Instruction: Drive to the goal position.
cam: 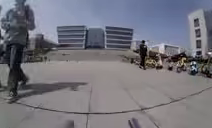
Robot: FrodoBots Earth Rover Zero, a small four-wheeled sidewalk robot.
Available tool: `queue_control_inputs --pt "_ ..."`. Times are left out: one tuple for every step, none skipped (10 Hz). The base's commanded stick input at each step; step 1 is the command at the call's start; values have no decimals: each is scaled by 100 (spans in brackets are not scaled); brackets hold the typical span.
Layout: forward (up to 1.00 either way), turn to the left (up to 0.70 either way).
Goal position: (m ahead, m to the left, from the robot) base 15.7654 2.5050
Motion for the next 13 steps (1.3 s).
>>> queue_control_inputs --pt "100 0" --pt "100 0" --pt "100 0" --pt "100 0" --pt "100 0" --pt "100 0" --pt "100 0" --pt "100 0" --pt "100 0" --pt "100 0" --pt "100 0" --pt "100 0" --pt "100 0"
